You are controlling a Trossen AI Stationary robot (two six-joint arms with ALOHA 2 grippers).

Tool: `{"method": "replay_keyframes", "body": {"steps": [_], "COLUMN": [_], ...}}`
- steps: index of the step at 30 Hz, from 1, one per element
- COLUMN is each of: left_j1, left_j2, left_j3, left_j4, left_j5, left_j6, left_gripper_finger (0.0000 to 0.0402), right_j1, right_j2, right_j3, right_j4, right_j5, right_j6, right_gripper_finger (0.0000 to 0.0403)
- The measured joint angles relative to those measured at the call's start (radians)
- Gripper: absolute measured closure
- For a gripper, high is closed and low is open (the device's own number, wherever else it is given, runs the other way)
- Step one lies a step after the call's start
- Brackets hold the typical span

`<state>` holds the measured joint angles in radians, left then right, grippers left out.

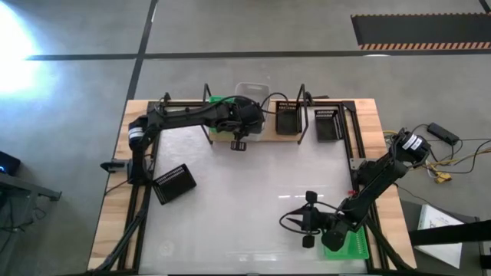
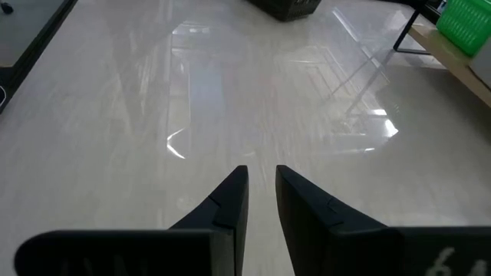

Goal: Stack baskets on shelf by color
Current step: Stack the white bin on the stacked white bins on the shelf

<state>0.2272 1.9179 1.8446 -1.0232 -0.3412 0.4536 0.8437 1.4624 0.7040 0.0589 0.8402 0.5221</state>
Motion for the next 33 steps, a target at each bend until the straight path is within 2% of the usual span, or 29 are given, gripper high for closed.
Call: {"method": "replay_keyframes", "body": {"steps": [3, 10, 13, 17, 23, 30, 33], "left_j1": [0.003, 0.007, 0.005, -0.011, -0.008, 0.001, 0.002], "left_j2": [0.000, 0.000, -0.002, -0.005, -0.005, -0.005, -0.004], "left_j3": [0.005, 0.039, 0.059, 0.081, 0.055, 0.004, -0.019], "left_j4": [0.019, 0.028, 0.020, -0.095, -0.216, -0.202, -0.151], "left_j5": [0.011, 0.045, 0.045, 0.035, -0.109, -0.121, -0.089], "left_j6": [-0.002, -0.034, -0.067, -0.093, -0.172, -0.206, -0.209], "left_gripper_finger": [0.0388, 0.0303, 0.0280, 0.0275, 0.0275, 0.0275, 0.0275], "right_j1": [0.000, 0.000, 0.000, 0.000, 0.000, 0.000, 0.000], "right_j2": [0.000, 0.000, 0.000, 0.000, 0.000, 0.000, 0.000], "right_j3": [0.000, 0.000, -0.002, -0.002, -0.002, -0.002, -0.002], "right_j4": [0.000, 0.000, 0.000, 0.000, 0.000, 0.000, 0.000], "right_j5": [0.000, 0.000, 0.000, 0.000, 0.000, 0.000, 0.000], "right_j6": [0.000, -0.001, 0.001, 0.001, 0.001, 0.001, 0.001], "right_gripper_finger": [0.0342, 0.0342, 0.0342, 0.0342, 0.0342, 0.0342, 0.0342]}}
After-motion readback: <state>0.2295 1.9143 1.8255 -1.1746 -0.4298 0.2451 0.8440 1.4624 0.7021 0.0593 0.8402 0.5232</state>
